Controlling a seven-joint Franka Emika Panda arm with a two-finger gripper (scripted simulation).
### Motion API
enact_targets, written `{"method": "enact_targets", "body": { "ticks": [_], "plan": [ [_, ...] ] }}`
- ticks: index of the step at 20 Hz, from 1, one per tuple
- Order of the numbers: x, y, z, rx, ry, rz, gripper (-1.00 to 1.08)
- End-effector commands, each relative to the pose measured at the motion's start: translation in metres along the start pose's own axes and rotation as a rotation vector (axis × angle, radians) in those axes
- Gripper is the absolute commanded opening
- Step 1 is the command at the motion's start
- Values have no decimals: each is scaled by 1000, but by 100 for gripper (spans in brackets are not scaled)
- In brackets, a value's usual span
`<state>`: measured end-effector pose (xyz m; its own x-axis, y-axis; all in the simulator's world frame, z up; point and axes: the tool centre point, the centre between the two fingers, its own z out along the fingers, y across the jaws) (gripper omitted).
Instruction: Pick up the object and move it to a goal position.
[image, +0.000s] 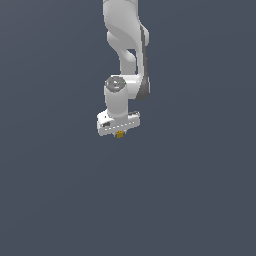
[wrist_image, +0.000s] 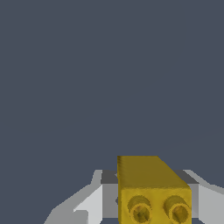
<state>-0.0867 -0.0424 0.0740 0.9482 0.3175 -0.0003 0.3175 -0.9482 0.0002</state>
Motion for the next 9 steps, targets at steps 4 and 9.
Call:
{"method": "enact_targets", "body": {
  "ticks": [4, 9],
  "plan": [
    [-12, -11, -12, 0, 0, 0, -100],
    [-15, -14, -16, 0, 0, 0, -100]
  ]
}}
